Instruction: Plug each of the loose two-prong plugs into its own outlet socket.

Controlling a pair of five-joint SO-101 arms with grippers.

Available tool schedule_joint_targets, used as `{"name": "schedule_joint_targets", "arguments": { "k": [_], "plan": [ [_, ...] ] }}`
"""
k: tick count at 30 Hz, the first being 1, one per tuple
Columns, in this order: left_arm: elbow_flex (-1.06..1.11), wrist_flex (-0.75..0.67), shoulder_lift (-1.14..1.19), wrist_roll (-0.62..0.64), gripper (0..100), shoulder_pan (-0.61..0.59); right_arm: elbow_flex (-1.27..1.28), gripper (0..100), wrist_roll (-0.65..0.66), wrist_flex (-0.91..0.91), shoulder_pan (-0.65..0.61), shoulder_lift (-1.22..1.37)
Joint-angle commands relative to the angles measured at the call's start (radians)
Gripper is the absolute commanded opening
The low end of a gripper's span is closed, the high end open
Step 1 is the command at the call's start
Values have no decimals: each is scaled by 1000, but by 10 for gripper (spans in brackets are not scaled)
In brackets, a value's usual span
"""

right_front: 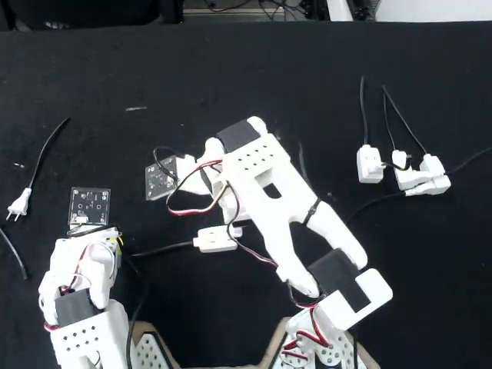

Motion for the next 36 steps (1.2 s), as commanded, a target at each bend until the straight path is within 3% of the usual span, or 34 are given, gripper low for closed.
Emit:
{"name": "schedule_joint_targets", "arguments": {
  "k": [1,13,36],
  "plan": [
    [24,5,-5,-8,195,-8,-62,11,29,2,-11,-5],
    [24,6,-5,-8,195,-8,42,11,29,-120,-26,-13],
    [24,6,-5,-8,195,-8,58,11,78,-68,-60,-12]
  ]
}}
